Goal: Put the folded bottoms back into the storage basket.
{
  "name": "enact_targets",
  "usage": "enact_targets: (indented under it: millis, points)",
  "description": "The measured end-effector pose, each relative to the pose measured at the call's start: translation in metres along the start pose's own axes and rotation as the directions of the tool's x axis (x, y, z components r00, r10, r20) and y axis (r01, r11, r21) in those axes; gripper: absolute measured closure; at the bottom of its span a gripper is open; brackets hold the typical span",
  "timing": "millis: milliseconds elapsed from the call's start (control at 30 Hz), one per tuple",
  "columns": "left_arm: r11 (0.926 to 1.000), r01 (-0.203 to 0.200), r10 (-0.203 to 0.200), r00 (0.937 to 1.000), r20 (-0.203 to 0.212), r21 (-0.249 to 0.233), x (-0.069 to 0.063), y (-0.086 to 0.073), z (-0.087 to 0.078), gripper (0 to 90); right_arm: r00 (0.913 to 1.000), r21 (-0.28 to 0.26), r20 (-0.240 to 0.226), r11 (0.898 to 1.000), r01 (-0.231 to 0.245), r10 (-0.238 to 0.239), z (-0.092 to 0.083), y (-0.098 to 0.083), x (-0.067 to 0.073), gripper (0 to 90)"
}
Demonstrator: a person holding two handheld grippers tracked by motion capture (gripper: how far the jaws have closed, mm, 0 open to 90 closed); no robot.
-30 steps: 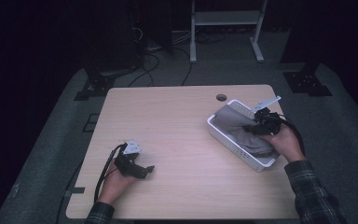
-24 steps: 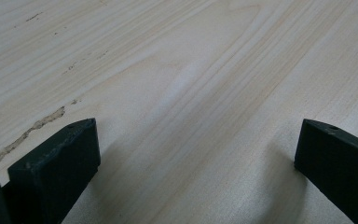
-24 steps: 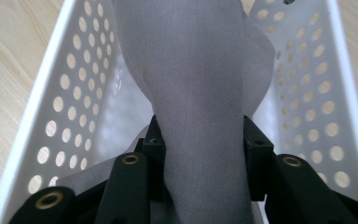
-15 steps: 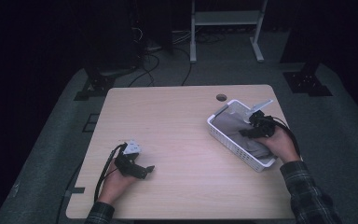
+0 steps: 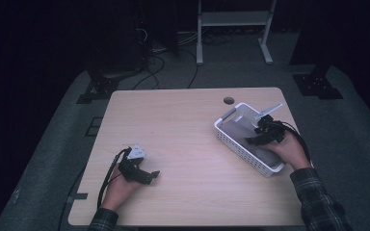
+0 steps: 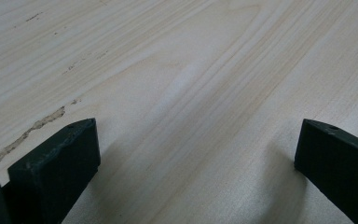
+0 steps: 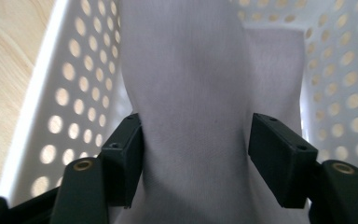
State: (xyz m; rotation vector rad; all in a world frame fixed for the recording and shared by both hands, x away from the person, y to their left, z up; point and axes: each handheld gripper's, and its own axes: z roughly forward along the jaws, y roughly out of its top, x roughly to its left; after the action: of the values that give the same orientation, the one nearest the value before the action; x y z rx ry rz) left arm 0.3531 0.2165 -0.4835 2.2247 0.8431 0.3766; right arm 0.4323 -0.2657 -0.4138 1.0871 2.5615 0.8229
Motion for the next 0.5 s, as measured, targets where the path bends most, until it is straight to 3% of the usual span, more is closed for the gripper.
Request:
enact_targets:
  millis: [200, 367, 500]
  points:
    - [1.0000, 0.000, 0.000, 1.0000, 0.000, 0.000, 0.000, 0.000, 0.000, 0.0, 0.9994, -0.041, 0.033, 0.999, -0.008, 0.009, -0.016, 0.000, -0.003, 35.7]
    - [1.0000, 0.001, -0.001, 1.0000, -0.001, -0.004, 0.000, 0.000, 0.000, 0.0, 0.9947, -0.065, 0.093, 0.997, -0.039, 0.045, -0.036, -0.005, -0.019, 38.6]
    - [1.0000, 0.001, -0.001, 1.0000, -0.001, -0.004, 0.000, 0.000, 0.000, 0.0, 0.9913, -0.077, 0.110, 0.995, -0.064, 0.073, -0.044, -0.008, -0.026, 39.3]
